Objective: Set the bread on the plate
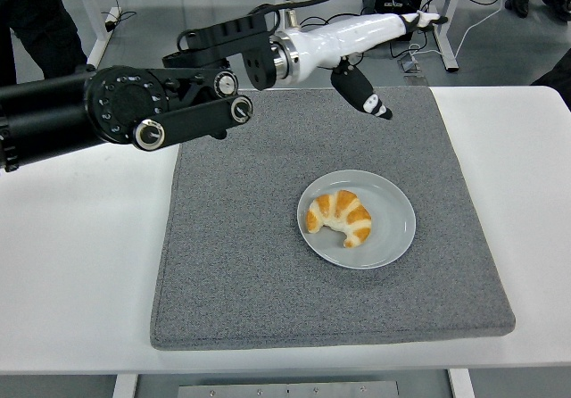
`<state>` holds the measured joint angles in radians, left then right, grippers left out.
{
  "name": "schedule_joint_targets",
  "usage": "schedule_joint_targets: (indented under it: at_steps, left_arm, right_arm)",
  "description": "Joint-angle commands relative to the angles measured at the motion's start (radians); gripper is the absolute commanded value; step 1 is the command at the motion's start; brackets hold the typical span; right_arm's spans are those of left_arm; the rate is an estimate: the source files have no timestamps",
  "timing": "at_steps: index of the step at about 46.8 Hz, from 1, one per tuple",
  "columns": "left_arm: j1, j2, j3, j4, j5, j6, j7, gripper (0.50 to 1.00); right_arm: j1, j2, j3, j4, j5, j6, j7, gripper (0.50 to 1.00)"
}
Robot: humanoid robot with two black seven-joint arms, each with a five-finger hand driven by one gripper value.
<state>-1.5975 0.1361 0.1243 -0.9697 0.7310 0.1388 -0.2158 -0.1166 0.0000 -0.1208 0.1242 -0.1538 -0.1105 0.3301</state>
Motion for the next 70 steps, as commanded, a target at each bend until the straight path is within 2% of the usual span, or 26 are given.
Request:
schedule_joint_targets:
  at_steps: [1, 10, 18, 26, 33, 43, 50, 58, 64, 70]
  left_arm:
    - [0.033, 0.017, -0.012, 0.043, -0.057, -0.001, -0.002, 0.977]
    - [0.113, 0.019, -0.080, 0.192, -0.199, -0.008, -0.046, 0.977]
    - [0.182, 0.010, -0.126, 0.324, -0.334, -0.042, -0.042, 0.978]
    - [0.243, -0.027, -0.230, 0.447, -0.455, -0.045, -0.039, 0.978]
    - [0.300, -0.067, -0.322, 0.531, -0.492, -0.045, -0.033, 0.978]
    - [0.358, -0.078, -0.433, 0.580, -0.565, -0.044, 0.044, 0.978]
    - [0.360, -0.079, -0.489, 0.585, -0.619, -0.060, 0.046, 0.978]
    - [0.364, -0.075, -0.601, 0.586, -0.711, -0.172, 0.047, 0.980]
    - [0.380, -0.081, -0.698, 0.586, -0.751, -0.185, 0.047, 0.980]
    - [0.406, -0.105, -0.713, 0.586, -0.756, -0.185, 0.068, 0.980]
  right_arm:
    - [0.000, 0.000, 0.001, 0.000, 0.000, 0.000, 0.000, 1.000]
    - [0.000, 0.000, 0.000, 0.000, -0.001, 0.000, 0.000, 1.000]
    - [0.000, 0.000, 0.000, 0.000, 0.000, 0.000, 0.000, 1.000]
    - [0.000, 0.000, 0.000, 0.000, 0.000, 0.000, -0.002, 1.000]
    - [0.000, 0.000, 0.000, 0.000, -0.001, 0.000, 0.000, 1.000]
    - [0.000, 0.000, 0.000, 0.000, 0.000, 0.000, 0.000, 1.000]
    - [0.000, 0.000, 0.000, 0.000, 0.000, 0.000, 0.000, 1.000]
    - [0.000, 0.000, 0.000, 0.000, 0.000, 0.000, 0.000, 1.000]
    - [0.000, 0.000, 0.000, 0.000, 0.000, 0.000, 0.000, 1.000]
    - [0.000, 0.000, 0.000, 0.000, 0.000, 0.000, -0.002, 1.000]
